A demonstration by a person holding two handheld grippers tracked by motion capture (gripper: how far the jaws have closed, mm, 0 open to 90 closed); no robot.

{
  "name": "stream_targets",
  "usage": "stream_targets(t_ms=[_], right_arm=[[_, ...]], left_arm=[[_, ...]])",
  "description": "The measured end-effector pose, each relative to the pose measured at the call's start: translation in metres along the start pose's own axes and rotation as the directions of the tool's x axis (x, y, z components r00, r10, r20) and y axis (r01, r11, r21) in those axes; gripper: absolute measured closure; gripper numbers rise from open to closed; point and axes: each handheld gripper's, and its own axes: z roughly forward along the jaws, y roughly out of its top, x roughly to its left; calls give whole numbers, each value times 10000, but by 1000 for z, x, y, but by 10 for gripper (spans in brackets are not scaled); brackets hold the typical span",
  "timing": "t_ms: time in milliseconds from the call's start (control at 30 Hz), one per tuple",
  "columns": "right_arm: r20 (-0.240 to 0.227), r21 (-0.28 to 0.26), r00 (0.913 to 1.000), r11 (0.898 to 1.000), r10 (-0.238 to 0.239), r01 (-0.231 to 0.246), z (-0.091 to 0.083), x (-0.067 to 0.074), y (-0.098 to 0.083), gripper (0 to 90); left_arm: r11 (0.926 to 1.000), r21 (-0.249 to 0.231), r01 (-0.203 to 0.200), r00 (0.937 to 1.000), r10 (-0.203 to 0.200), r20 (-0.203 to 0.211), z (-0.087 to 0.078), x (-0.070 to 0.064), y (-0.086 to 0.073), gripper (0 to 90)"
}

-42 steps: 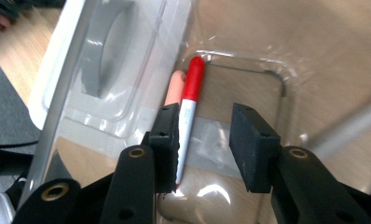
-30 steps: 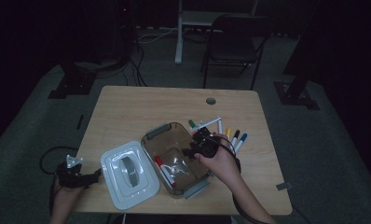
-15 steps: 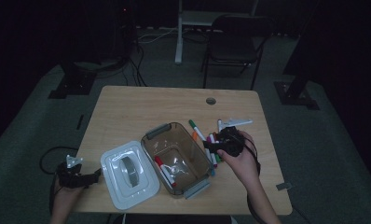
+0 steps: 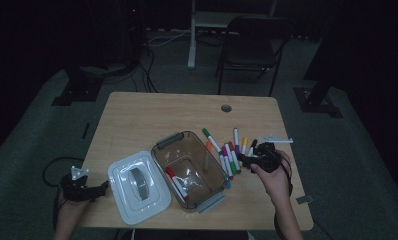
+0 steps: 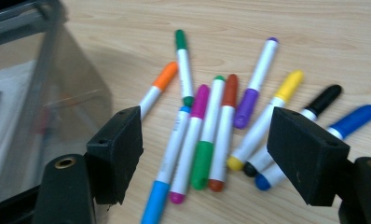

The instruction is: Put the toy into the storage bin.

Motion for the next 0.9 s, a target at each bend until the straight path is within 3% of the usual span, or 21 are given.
stream_targets(t_ms=[167, 267, 333, 500, 567, 767, 900], right_arm=[[470, -83, 9982, 9993, 369, -366, 3, -17, -10, 266], [1150, -108, 9909, 9975, 703, -696, 4, -28, -12, 293], [1342, -116, 9866, 9957, 929, -922, 5, -35, -13, 295], [1838, -229, 9712, 9884, 1518, -1501, 8, -58, -13, 379], [2346, -112, 9590, 9869, 1588, -1607, 12, -64, -14, 451], [2661, 32, 9358, 9706, 2311, -2407, 33, -80, -15, 566], [2706, 383, 9303, 9628, 2478, -2676, 48, -82, -12, 573]], left_arm=[[10000, -1, -1, 10000, 1, -2, 0, 0, 0, 22], [10000, 0, 1, 10000, -1, -2, 0, 0, 0, 22], [10000, 0, 1, 10000, -1, -2, 0, 0, 0, 22], [10000, -1, 0, 10000, 0, -1, 0, 0, 0, 22], [10000, 1, -2, 10000, 2, -3, 0, 0, 0, 21], [10000, 1, -1, 10000, 1, -2, 0, 0, 0, 22], [10000, 0, 0, 10000, 0, -2, 0, 0, 0, 21]])
